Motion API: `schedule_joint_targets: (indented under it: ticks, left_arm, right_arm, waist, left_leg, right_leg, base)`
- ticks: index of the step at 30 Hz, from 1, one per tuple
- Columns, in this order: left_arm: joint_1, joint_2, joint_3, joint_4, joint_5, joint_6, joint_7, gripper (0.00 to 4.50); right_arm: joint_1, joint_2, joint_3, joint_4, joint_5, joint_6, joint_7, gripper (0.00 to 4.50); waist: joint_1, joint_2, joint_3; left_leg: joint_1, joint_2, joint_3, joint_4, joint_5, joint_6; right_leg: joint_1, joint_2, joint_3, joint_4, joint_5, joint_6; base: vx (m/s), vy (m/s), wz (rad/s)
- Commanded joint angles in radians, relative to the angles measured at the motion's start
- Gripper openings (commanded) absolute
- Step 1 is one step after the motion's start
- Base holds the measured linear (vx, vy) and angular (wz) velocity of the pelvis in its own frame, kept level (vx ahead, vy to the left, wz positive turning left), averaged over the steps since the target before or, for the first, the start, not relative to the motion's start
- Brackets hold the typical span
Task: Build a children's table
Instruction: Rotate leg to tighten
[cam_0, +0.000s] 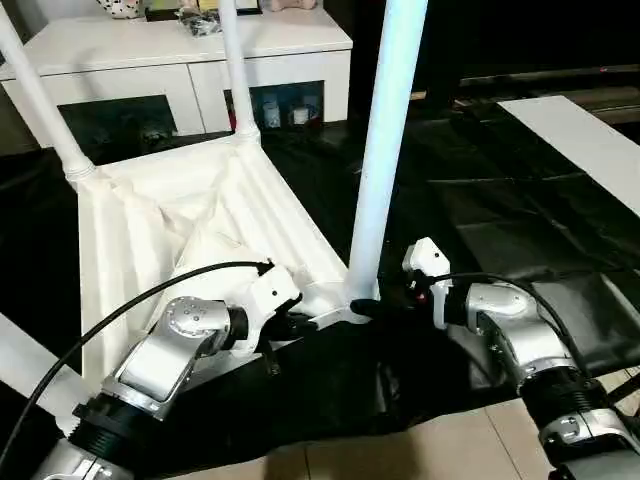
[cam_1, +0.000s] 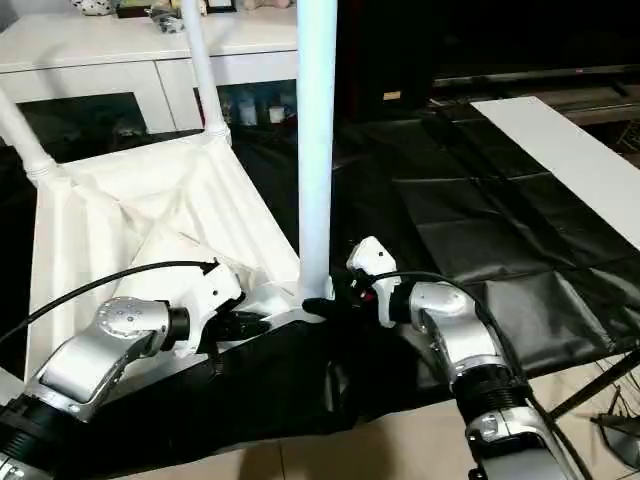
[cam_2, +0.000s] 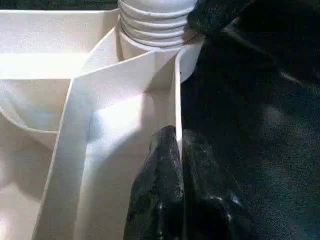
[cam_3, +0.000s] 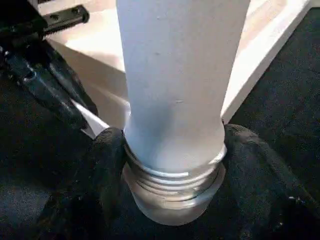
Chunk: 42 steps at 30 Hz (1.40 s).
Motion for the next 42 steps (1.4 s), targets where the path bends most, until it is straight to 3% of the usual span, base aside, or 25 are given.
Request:
schedule_joint_targets:
  ticks: [1,4,5,6,9,10,11,16,18,19,21,22,23,24,25,29,30,32,34,35,37,39,40,42]
  left_arm:
    - [0.007,-0.064,-0.031,0.059,0.001,0.000,0.046,0.00]
    - [-0.017,-0.117,-0.012,0.106,0.008,0.003,0.117,0.00]
    - [-0.050,-0.173,0.012,0.160,0.015,0.008,0.196,0.00]
    - [-0.073,-0.205,0.029,0.195,0.023,0.006,0.251,0.00]
    - [-0.135,-0.273,0.068,0.300,0.049,-0.030,0.386,0.00]
    - [-0.149,-0.285,0.076,0.323,0.055,-0.041,0.410,0.00]
    - [-0.165,-0.297,0.086,0.350,0.061,-0.058,0.444,0.00]
    - [-0.200,-0.309,0.095,0.409,0.086,-0.097,0.454,0.00]
    - [-0.195,-0.299,0.091,0.405,0.088,-0.100,0.433,0.00]
    - [-0.196,-0.293,0.086,0.410,0.093,-0.110,0.424,0.00]
    - [-0.178,-0.261,0.067,0.390,0.097,-0.117,0.370,0.00]
    - [-0.167,-0.241,0.058,0.377,0.096,-0.117,0.339,0.00]
    - [-0.166,-0.239,0.056,0.375,0.096,-0.117,0.334,0.00]
    - [-0.162,-0.232,0.053,0.371,0.096,-0.116,0.324,0.00]
    - [-0.149,-0.209,0.040,0.350,0.096,-0.120,0.277,0.00]
    - [-0.130,-0.176,0.025,0.309,0.086,-0.102,0.212,0.00]
    - [-0.124,-0.161,0.016,0.292,0.082,-0.098,0.183,0.00]
    - [-0.094,-0.089,-0.022,0.218,0.062,-0.080,0.052,0.00]
    - [-0.082,-0.053,-0.037,0.181,0.041,-0.076,-0.023,0.00]
    - [-0.074,-0.029,-0.045,0.158,0.034,-0.079,-0.063,0.00]
    - [-0.064,0.002,-0.051,0.124,0.021,-0.064,-0.113,0.00]
    - [-0.055,0.030,-0.058,0.093,0.008,-0.061,-0.162,0.00]
    - [-0.054,0.032,-0.057,0.088,0.005,-0.057,-0.166,0.00]
    - [-0.050,0.048,-0.056,0.060,-0.011,-0.040,-0.186,0.00]
  right_arm:
    - [-0.002,0.059,-0.017,0.047,-0.012,0.010,-0.168,2.72]
    - [0.008,0.104,-0.042,0.064,-0.022,0.023,-0.292,2.71]
    - [0.025,0.154,-0.053,0.051,-0.027,0.043,-0.382,2.71]
    - [0.033,0.183,-0.055,0.042,-0.035,0.052,-0.435,2.71]
    - [0.028,0.270,-0.071,0.046,-0.062,0.087,-0.609,2.71]
    - [0.025,0.289,-0.073,0.047,-0.065,0.089,-0.633,2.70]
    - [0.021,0.314,-0.071,0.047,-0.071,0.095,-0.667,2.70]
    - [0.025,0.343,-0.042,0.021,-0.078,0.074,-0.658,2.70]
    - [0.035,0.338,-0.055,-0.004,-0.052,0.063,-0.621,2.70]
    - [0.040,0.333,-0.059,-0.020,-0.052,0.054,-0.621,3.05]
    - [0.061,0.292,-0.063,-0.077,-0.055,0.059,-0.602,3.40]
    - [0.073,0.262,-0.062,-0.112,-0.054,0.073,-0.580,3.42]
    - [0.074,0.257,-0.062,-0.115,-0.053,0.076,-0.575,3.48]
    - [0.077,0.246,-0.062,-0.124,-0.052,0.081,-0.564,3.60]
    - [0.083,0.199,-0.057,-0.149,-0.048,0.093,-0.509,3.73]
    - [0.094,0.123,-0.042,-0.180,-0.045,0.100,-0.409,3.89]
    - [0.099,0.097,-0.038,-0.192,-0.039,0.104,-0.367,3.89]
    - [0.125,-0.022,-0.018,-0.257,0.001,0.129,-0.159,3.89]
    - [0.135,-0.069,-0.010,-0.290,0.032,0.148,-0.066,3.89]
    - [0.138,-0.095,-0.005,-0.304,0.049,0.160,-0.023,3.89]
    - [0.138,-0.130,0.004,-0.315,0.061,0.168,0.030,3.89]
    - [0.134,-0.156,0.015,-0.314,0.059,0.167,0.071,3.89]
    - [0.133,-0.158,0.017,-0.313,0.059,0.166,0.077,3.89]
    - [0.120,-0.176,0.037,-0.300,0.059,0.168,0.124,3.89]
  waist:
    - [-0.005,-0.015,-0.041]
    - [-0.017,-0.014,-0.034]
    - [-0.018,-0.014,-0.036]
    - [-0.021,-0.008,-0.035]
    - [-0.024,-0.005,-0.034]
    - [-0.027,-0.003,-0.036]
    - [-0.028,0.003,-0.035]
    - [-0.040,0.009,-0.031]
    - [-0.040,0.014,-0.032]
    - [-0.039,0.012,-0.033]
    - [-0.034,0.007,-0.032]
    - [-0.033,0.004,-0.033]
    - [-0.035,0.003,-0.037]
    - [-0.038,0.003,-0.037]
    - [-0.041,0.008,-0.040]
    - [-0.028,0.000,-0.036]
    - [-0.026,0.001,-0.035]
    - [-0.012,-0.001,-0.040]
    - [-0.005,0.003,-0.043]
    - [0.000,0.001,-0.043]
    - [0.000,-0.006,-0.042]
    - [0.003,-0.006,-0.047]
    - [0.010,0.000,-0.052]
    - [0.022,-0.001,-0.058]
  left_leg:
    - [0.011,0.046,-0.029,-0.085,-0.308,0.021]
    - [0.018,0.043,-0.035,-0.089,-0.383,-0.001]
    - [0.026,0.041,-0.038,-0.087,-0.411,-0.008]
    - [0.029,0.039,-0.038,-0.087,-0.416,-0.013]
    - [0.041,0.036,-0.042,-0.090,-0.454,-0.020]
    - [0.035,0.036,-0.048,-0.095,-0.472,-0.019]
    - [0.033,0.038,-0.051,-0.099,-0.489,-0.019]
    - [0.056,0.035,-0.054,-0.102,-0.590,-0.016]
    - [0.050,0.040,-0.058,-0.111,-0.584,-0.011]
    - [0.045,0.041,-0.057,-0.115,-0.571,-0.006]
    - [0.047,0.038,-0.052,-0.112,-0.553,0.001]
    - [0.041,0.036,-0.051,-0.111,-0.532,0.010]
    - [0.016,0.040,-0.059,-0.120,-0.486,0.016]
    - [0.006,0.042,-0.062,-0.124,-0.460,0.017]
    - [0.004,0.046,-0.064,-0.125,-0.439,0.015]
    - [0.026,0.044,-0.043,-0.109,-0.404,0.029]
    - [0.025,0.043,-0.043,-0.108,-0.402,0.030]
    - [0.014,0.051,-0.048,-0.110,-0.358,0.046]
    - [0.012,0.053,-0.040,-0.106,-0.298,0.058]
    - [0.018,0.051,-0.034,-0.100,-0.285,0.061]
    - [0.015,0.049,-0.031,-0.094,-0.287,0.070]
    - [0.009,0.050,-0.033,-0.090,-0.240,0.076]
    - [0.014,0.053,-0.031,-0.086,-0.192,0.083]
    - [0.013,0.052,-0.024,-0.075,-0.093,0.110]
  right_leg:
    - [0.035,-0.054,0.033,-0.088,-0.469,-0.174]
    - [0.028,-0.053,0.029,-0.103,-0.592,-0.119]
    - [0.024,-0.054,0.027,-0.111,-0.636,-0.095]
    - [0.020,-0.052,0.026,-0.117,-0.657,-0.079]
    - [0.012,-0.047,0.015,-0.131,-0.677,-0.056]
    - [0.023,-0.049,0.005,-0.132,-0.677,-0.046]
    - [0.025,-0.052,0.002,-0.134,-0.671,-0.039]
    - [0.019,-0.046,-0.023,-0.163,-0.670,-0.015]
    - [0.030,-0.051,-0.020,-0.158,-0.627,-0.026]
    - [0.033,-0.054,-0.016,-0.155,-0.606,-0.033]
    - [0.024,-0.058,-0.007,-0.158,-0.624,-0.037]
    - [0.028,-0.060,-0.004,-0.155,-0.631,-0.033]
    - [0.049,-0.067,0.001,-0.142,-0.604,-0.036]
    - [0.056,-0.068,0.002,-0.137,-0.583,-0.041]
    - [0.055,-0.068,0.004,-0.132,-0.547,-0.057]
    - [0.031,-0.066,0.020,-0.134,-0.496,-0.129]
    - [0.032,-0.066,0.021,-0.133,-0.506,-0.131]
    - [0.050,-0.068,0.025,-0.118,-0.472,-0.129]
    - [0.047,-0.063,0.030,-0.106,-0.363,-0.165]
    - [0.040,-0.059,0.032,-0.101,-0.318,-0.193]
    - [0.042,-0.061,0.035,-0.097,-0.337,-0.207]
    - [0.047,-0.062,0.035,-0.085,-0.312,-0.213]
    - [0.045,-0.060,0.033,-0.077,-0.249,-0.232]
    - [0.049,-0.052,0.030,-0.054,-0.083,-0.281]
  base:
    - [0.000,0.000,0.00]
    - [0.000,0.000,0.00]
    - [0.000,0.000,0.00]
    - [0.000,0.000,0.00]
    - [0.000,0.000,0.00]
    - [0.000,0.000,0.00]
    - [0.000,0.000,0.00]
    - [0.000,0.000,0.00]
    - [0.000,0.000,0.00]
    - [0.000,0.000,0.00]
    - [0.000,0.000,0.00]
    - [0.000,0.000,0.00]
    - [0.000,0.000,0.00]
    - [0.000,0.000,0.00]
    - [0.000,0.000,0.00]
    - [0.000,0.000,0.00]
    - [0.000,0.000,0.00]
    - [0.000,0.000,0.00]
    - [0.051,-0.023,0.00]
    - [0.061,-0.026,0.08]
    - [0.065,-0.032,0.11]
    - [0.065,-0.031,0.04]
    - [0.067,-0.031,0.03]
    - [0.061,-0.018,0.05]
